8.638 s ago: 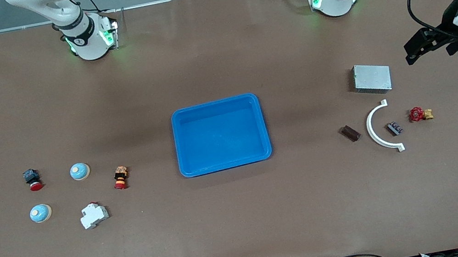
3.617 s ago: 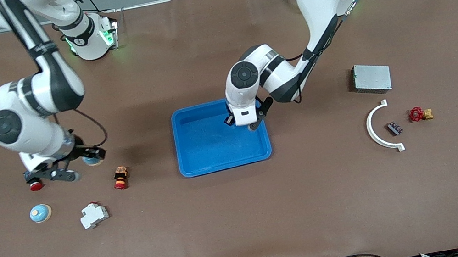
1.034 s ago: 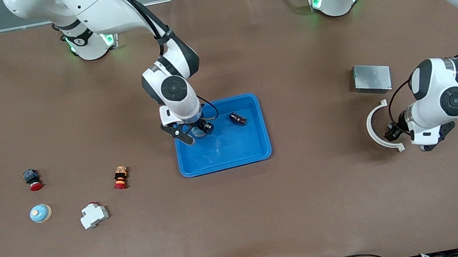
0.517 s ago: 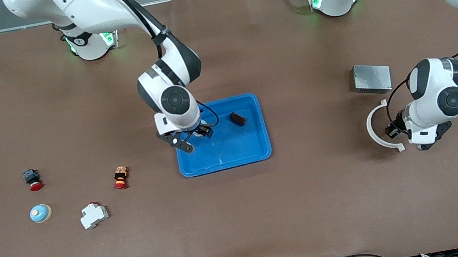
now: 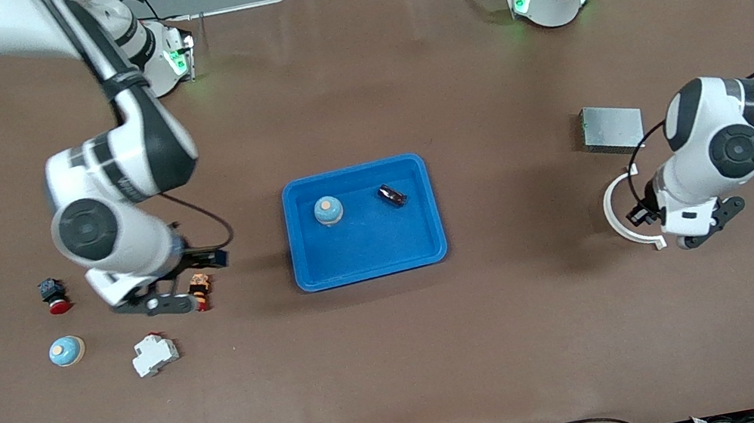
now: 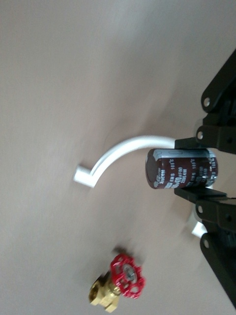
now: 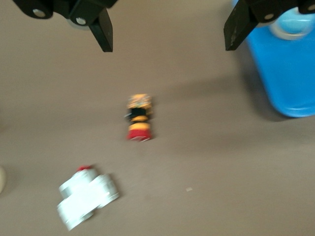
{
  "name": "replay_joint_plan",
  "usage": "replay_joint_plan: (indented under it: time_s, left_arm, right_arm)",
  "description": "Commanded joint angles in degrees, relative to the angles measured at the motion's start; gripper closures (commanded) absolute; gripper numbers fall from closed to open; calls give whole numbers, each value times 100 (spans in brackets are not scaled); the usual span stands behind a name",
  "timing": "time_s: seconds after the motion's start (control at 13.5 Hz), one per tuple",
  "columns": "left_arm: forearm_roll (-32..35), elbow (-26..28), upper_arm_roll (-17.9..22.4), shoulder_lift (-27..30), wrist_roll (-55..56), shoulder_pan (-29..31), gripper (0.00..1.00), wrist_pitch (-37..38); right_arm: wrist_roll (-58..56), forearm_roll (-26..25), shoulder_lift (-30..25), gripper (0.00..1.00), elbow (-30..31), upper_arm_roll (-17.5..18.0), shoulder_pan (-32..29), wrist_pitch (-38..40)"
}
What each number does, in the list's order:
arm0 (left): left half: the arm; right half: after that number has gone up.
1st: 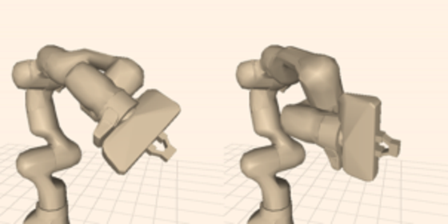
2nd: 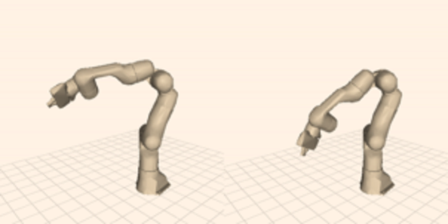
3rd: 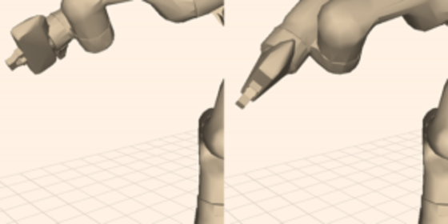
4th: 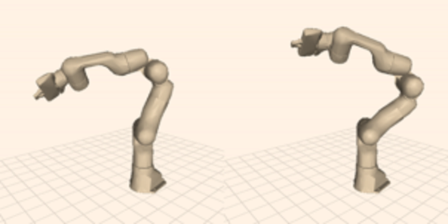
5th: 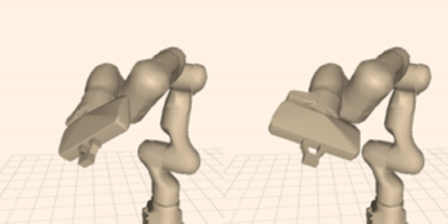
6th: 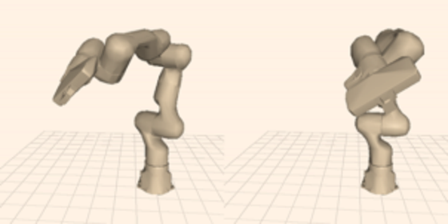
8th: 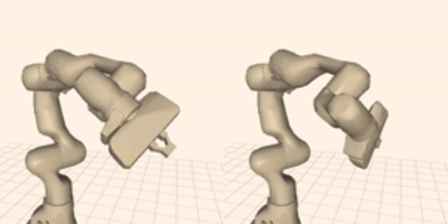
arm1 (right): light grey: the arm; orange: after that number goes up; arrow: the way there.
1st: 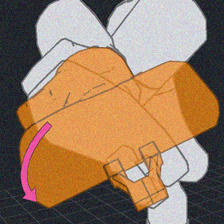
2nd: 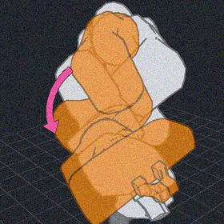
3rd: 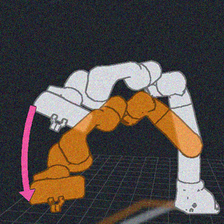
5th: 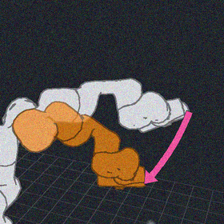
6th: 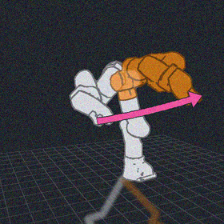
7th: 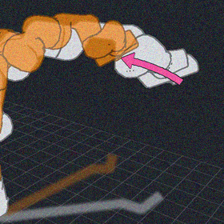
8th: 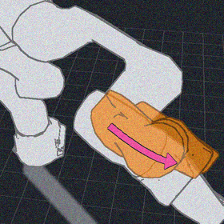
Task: Place electrolytic capacitor and blue bell in tray
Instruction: 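Grasp another capacitor with the left gripper while the right gripper reaches another bell, then place the capacitor in the tray with the left gripper while the right gripper descends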
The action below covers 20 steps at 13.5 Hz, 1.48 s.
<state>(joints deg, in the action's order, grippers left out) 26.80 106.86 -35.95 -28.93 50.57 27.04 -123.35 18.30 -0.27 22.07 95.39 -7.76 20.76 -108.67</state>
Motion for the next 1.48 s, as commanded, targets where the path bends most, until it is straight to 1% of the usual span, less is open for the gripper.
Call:
replay_joint_plan:
  time_s: [0.0,0.07,0.15,0.3,0.44,0.59,0.66,0.74,0.89,1.03,1.11,1.18,1.26,1.4]
  left_arm:
    - [27,11,-594,90,661,-5,100,118]
    - [27,11,-814,55,978,-84,100,118]
    - [27,-42,-912,-76,1242,-259,100,110]
    - [27,-296,-922,-313,1891,-916,100,110]
    - [53,-760,-887,-813,2839,-1645,100,101]
    - [98,-1235,-852,-1244,3579,-2252,100,92]
    - [89,-1394,-774,-1377,3774,-2551,100,83]
    - [63,-1561,-538,-1491,3985,-2894,100,48]
    - [54,-1956,-11,-1755,4433,-3728,100,13]
    - [10,-2282,604,-1975,4750,-4432,100,-205]
    - [1,-2362,790,-2080,4864,-4635,100,-390]
    - [1,-2389,844,-2160,4953,-4716,100,-583]
    - [10,-2389,862,-2221,4980,-4725,100,-759]
    - [27,-2380,862,-2301,4971,-4725,100,-901]
  right_arm:
    - [-1507,-122,-89,0,199,125,-815,-302]
    - [-2088,-113,-63,0,199,134,-1115,-417]
    - [-2502,-122,-54,0,199,134,-1344,-540]
    - [-3285,-122,42,0,208,134,-1766,-829]
    - [-4059,-87,244,0,208,134,-2188,-1181]
    - [-4543,-25,490,0,173,143,-2496,-1480]
    - [-4737,-8,622,0,155,151,-2611,-1655]
    - [-4817,53,753,0,146,160,-2655,-1796]
    - [-5019,159,1070,0,7,160,-2796,-2043]
    - [-5239,255,1395,0,-239,160,-2927,-2044]
    - [-5423,369,1536,0,-397,160,-2989,-2044]
    - [-5607,492,1641,0,-494,160,-3051,-2044]
    - [-5766,589,1729,0,-547,160,-3086,-2053]
    - [-5855,599,1896,0,-609,160,-3157,-2210]
